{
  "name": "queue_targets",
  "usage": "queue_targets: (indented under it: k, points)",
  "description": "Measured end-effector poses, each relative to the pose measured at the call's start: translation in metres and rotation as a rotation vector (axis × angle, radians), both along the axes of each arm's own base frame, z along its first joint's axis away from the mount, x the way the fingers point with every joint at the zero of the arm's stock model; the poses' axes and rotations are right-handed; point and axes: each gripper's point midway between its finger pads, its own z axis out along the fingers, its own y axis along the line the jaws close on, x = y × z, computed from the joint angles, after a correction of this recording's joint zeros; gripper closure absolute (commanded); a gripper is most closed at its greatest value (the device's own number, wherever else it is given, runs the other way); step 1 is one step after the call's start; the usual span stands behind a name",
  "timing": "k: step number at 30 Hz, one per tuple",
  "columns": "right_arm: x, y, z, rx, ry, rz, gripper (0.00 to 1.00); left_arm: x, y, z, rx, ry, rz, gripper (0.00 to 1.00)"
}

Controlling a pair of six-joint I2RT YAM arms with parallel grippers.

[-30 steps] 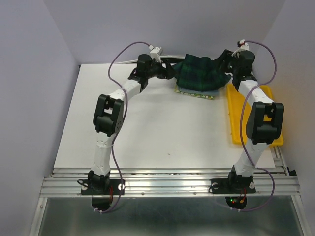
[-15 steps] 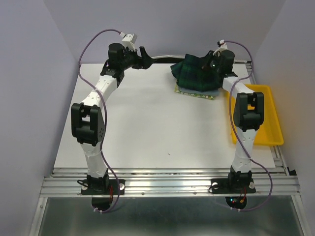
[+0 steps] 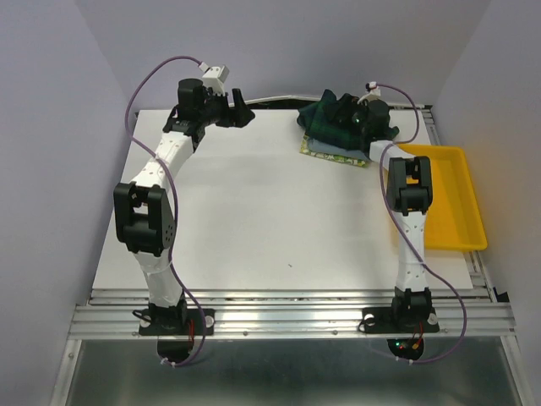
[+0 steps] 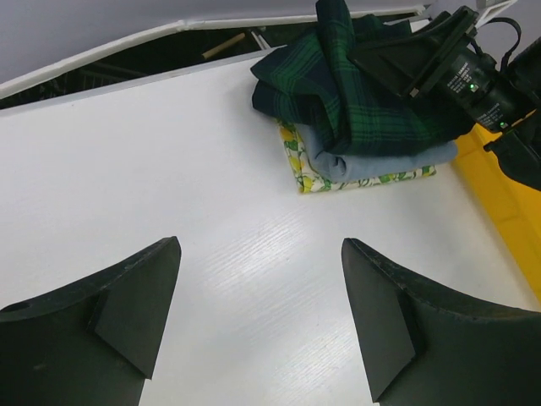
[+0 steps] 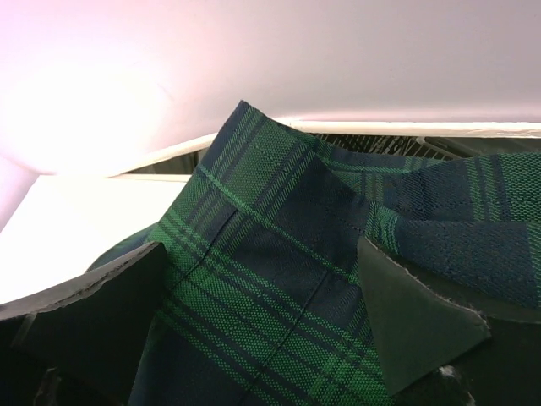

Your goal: Fold and stack the skirts

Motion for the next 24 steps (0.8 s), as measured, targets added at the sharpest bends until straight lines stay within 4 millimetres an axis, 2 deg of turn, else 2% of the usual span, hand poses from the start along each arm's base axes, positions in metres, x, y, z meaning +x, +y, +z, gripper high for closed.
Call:
queue_targets:
  k: [5, 7, 11, 12, 13, 16, 18, 20, 22, 23, 24]
  points:
    - [-0.003, 0.0, -0.009, -0.011, -0.022, 0.005, 0.0, -0.008, 0.003, -0.008, 0.039, 0.02, -0.013, 0.11]
    - [-0.014, 0.002, -0.013, -0.017, -0.019, 0.021, 0.0, -0.014, 0.004, -0.016, 0.057, 0.042, -0.019, 0.11]
    - [-0.036, 0.007, -0.004, -0.019, 0.002, 0.063, 0.0, -0.023, 0.008, -0.025, 0.091, 0.065, -0.03, 0.1]
    - [-0.043, 0.009, 0.002, -0.019, 0.011, 0.076, 0.0, -0.024, 0.009, -0.026, 0.1, 0.066, -0.03, 0.01]
    - [-0.049, 0.01, 0.008, -0.021, 0.023, 0.088, 0.0, -0.025, 0.01, -0.026, 0.108, 0.065, -0.028, 0.01]
    - [-0.064, 0.014, 0.041, -0.034, 0.025, 0.114, 0.0, -0.027, 0.015, -0.029, 0.155, 0.071, -0.03, 0.01]
    - [-0.076, 0.018, 0.075, -0.056, -0.004, 0.127, 0.0, -0.028, 0.019, -0.028, 0.187, 0.075, -0.025, 0.01]
    - [-0.095, 0.023, 0.117, -0.081, -0.042, 0.139, 0.0, -0.027, 0.025, -0.022, 0.224, 0.068, -0.014, 0.01]
    - [-0.119, 0.029, 0.149, -0.105, -0.066, 0.148, 0.0, -0.023, 0.029, -0.009, 0.253, 0.036, 0.003, 0.01]
    - [-0.135, 0.03, 0.164, -0.126, -0.075, 0.153, 0.0, -0.021, 0.031, -0.005, 0.264, 0.024, 0.009, 0.01]
    - [-0.143, 0.029, 0.17, -0.138, -0.083, 0.151, 0.0, -0.019, 0.034, 0.0, 0.279, 0.01, 0.017, 0.01]
